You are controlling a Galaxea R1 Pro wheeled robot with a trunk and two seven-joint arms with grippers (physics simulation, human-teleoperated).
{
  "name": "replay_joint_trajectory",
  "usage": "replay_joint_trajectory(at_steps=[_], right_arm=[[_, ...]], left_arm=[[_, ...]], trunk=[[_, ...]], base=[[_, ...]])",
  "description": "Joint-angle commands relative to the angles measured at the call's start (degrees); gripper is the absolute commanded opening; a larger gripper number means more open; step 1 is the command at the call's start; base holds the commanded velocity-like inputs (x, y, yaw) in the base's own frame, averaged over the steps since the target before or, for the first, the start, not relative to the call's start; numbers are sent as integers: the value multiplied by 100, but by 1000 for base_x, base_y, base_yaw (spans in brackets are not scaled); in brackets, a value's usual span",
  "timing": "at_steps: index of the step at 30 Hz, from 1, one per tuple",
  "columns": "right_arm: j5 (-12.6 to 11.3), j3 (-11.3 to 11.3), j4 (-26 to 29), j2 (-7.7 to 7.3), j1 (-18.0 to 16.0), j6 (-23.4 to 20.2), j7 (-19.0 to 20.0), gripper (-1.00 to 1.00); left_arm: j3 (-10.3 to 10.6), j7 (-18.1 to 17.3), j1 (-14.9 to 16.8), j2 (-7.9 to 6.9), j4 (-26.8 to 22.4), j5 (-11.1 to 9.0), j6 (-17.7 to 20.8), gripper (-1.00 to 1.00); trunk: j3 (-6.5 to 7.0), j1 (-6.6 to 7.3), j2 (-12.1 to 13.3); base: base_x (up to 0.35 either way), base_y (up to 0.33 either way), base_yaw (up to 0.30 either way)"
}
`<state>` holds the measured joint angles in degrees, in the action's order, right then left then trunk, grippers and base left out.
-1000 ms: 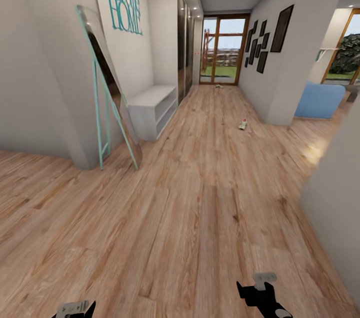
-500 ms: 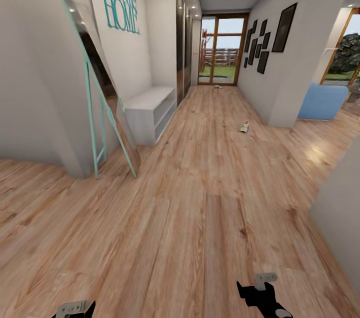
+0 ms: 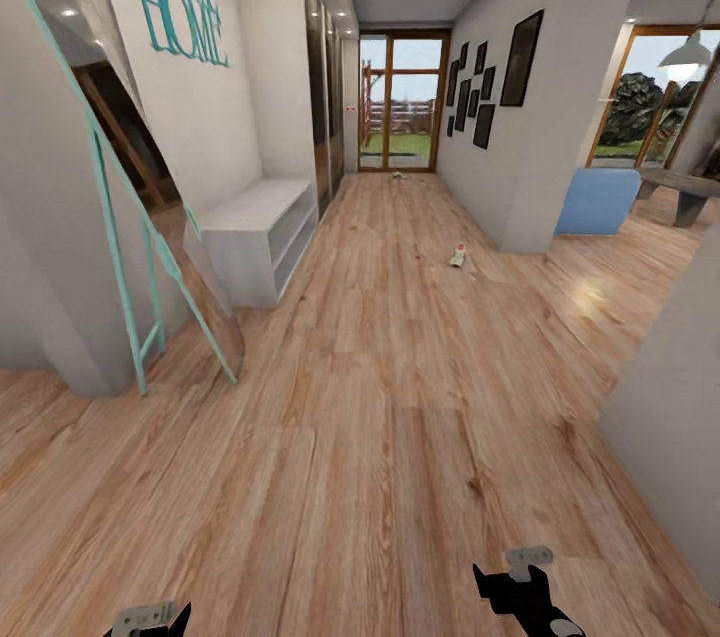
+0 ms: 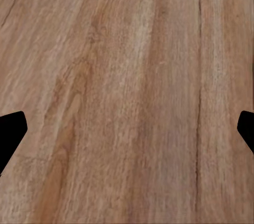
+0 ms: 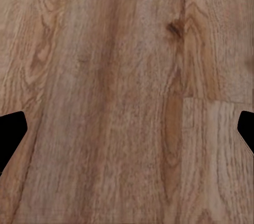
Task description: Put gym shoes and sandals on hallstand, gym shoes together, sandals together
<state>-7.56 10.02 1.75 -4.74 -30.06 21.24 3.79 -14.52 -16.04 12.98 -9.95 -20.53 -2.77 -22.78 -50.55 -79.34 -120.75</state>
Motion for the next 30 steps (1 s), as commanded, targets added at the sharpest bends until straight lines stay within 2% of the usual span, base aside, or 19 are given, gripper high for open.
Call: replay_joint_trajectory(at_steps=[1,18,30], right_arm=[[-61,35,-8,-1,-6,20,32,100],[-61,35,-8,2,-8,22,25,100],[-61,35,-8,1,-8,24,25,100]], left_arm=[[-33,-57,3,2,5,-27,-1,100],[-34,-57,3,2,5,-17,-5,100],[-34,-57,3,2,5,-18,-6,100]], trunk=[[-1,-3,-2],[76,-3,-2],[85,-3,-2]], base=[[340,95,-256],[340,48,-249],[340,1,-44]])
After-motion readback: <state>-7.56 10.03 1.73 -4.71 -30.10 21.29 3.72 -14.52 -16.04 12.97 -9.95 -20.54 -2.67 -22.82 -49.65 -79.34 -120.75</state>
